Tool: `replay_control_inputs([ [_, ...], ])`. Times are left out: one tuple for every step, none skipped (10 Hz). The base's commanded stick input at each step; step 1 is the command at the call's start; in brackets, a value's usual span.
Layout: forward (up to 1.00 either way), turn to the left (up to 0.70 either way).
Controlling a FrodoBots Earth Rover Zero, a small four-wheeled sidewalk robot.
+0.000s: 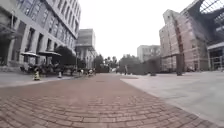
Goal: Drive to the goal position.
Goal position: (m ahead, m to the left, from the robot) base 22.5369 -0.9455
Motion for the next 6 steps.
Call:
replay_control_inputs([
  [0.45, 0.00],
  [0.45, 0.00],
  [0.45, 0.00],
  [0.45, 0.00],
  [0.45, 0.00],
  [0.45, 0.00],
])
